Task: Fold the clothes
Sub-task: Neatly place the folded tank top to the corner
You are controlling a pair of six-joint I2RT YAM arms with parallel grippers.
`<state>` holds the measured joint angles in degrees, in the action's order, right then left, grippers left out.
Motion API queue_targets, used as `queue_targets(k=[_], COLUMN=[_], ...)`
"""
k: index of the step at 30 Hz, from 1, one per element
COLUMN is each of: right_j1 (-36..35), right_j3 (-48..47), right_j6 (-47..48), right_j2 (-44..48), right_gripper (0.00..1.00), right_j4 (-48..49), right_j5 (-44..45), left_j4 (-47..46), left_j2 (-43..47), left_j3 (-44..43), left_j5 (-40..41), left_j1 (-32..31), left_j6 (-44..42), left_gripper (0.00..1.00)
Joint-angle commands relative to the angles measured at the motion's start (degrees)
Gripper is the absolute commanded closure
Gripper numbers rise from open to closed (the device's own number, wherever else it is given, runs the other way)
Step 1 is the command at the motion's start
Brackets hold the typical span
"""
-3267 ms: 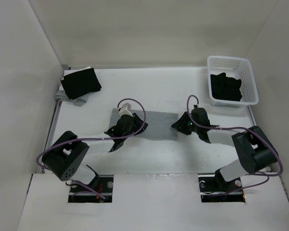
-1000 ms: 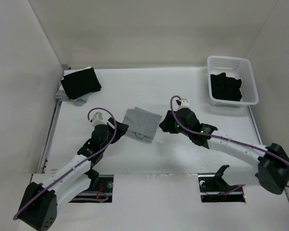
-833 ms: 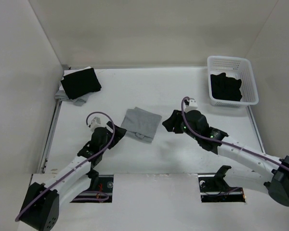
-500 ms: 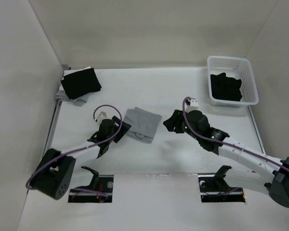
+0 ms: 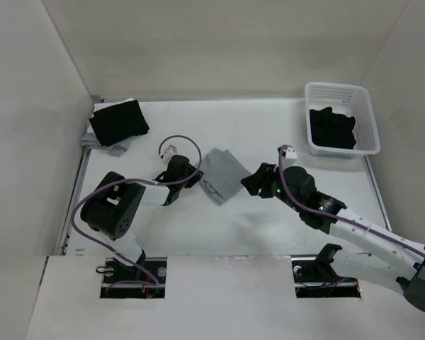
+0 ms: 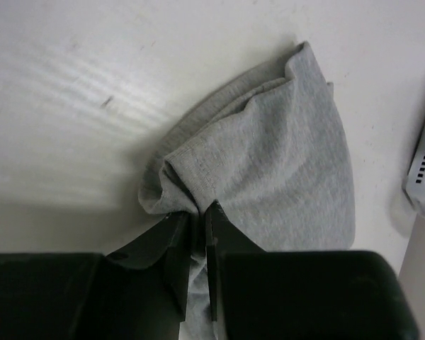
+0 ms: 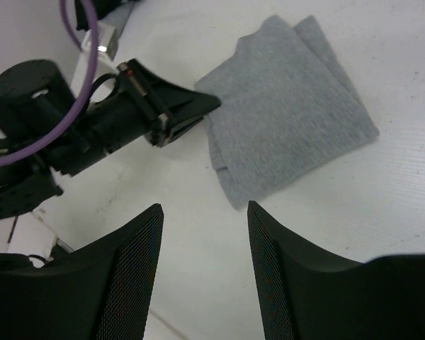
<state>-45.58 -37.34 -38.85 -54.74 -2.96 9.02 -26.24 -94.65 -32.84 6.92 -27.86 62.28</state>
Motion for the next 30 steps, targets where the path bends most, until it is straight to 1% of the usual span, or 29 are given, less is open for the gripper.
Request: queue_targets(k=[1, 6, 10, 13, 15, 18, 22, 24, 25, 26, 28, 29, 30], right_j1=[-1.04, -0.78, 0.36, 0.72, 0.80, 1.24, 1.60, 1.60, 1.60, 1.51, 1.42, 1.07, 0.81], right_j3=[0.16, 1.04, 0.61, -0.01, -0.36, -0.80, -1.24, -1.24, -1.24, -1.33, -1.42, -1.50, -1.59], right_j6=[-0.52, -0.70, -0.09, 0.35, 0.70, 1.32, 1.85, 1.85, 1.85, 1.76, 1.67, 1.59, 1.59], right_j2=[2.44, 3.94, 3.50, 2.80, 2.54, 2.27, 1.83, 1.48, 1.30, 1.13, 0.69, 0.60, 0.51], right_gripper=[0.44, 0.44, 0.44, 0.44, 0.43, 0.43, 0.43, 0.43, 0.43, 0.43, 0.43, 0.43, 0.43], right_j4=[2.26, 2.17, 2.26, 2.26, 2.26, 2.26, 2.35, 2.52, 2.70, 2.70, 2.87, 2.70, 2.52], right_j5=[-0.23, -0.23, -0.40, -0.84, -1.19, -1.72, -2.95, -3.13, -3.21, -3.39, -3.48, -3.48, -3.48], left_j4=[-2.32, -0.40, 5.66, 8.57, 9.80, 10.51, 10.86, 10.60, 9.99, 8.50, 5.77, 5.76, 6.11], left_j2=[-2.46, -3.17, -5.36, -5.89, -5.37, -4.32, -4.40, -5.54, -5.80, -5.81, -7.03, -8.00, -8.61], left_j3=[-5.81, -17.23, -30.32, -36.93, -39.83, -41.51, -40.91, -39.59, -38.19, -36.26, -32.83, -31.94, -31.24], left_j5=[0.99, -1.63, -4.80, -5.33, -5.16, -4.90, -4.81, -3.85, -1.75, 0.88, 3.62, 2.85, 1.71], left_j1=[0.74, 3.02, 5.92, 9.52, 13.82, 22.07, 34.29, 39.39, 41.68, 43.96, 47.92, 49.59, 50.66], left_j6=[-4.00, -8.83, -13.40, -14.73, -15.00, -13.25, -9.47, -8.32, -7.19, -6.13, -4.63, -2.71, -1.21], left_gripper=[1.00, 1.00, 1.00, 1.00, 1.00, 1.00, 1.00, 0.98, 0.93, 0.82, 0.48, 0.33, 0.26])
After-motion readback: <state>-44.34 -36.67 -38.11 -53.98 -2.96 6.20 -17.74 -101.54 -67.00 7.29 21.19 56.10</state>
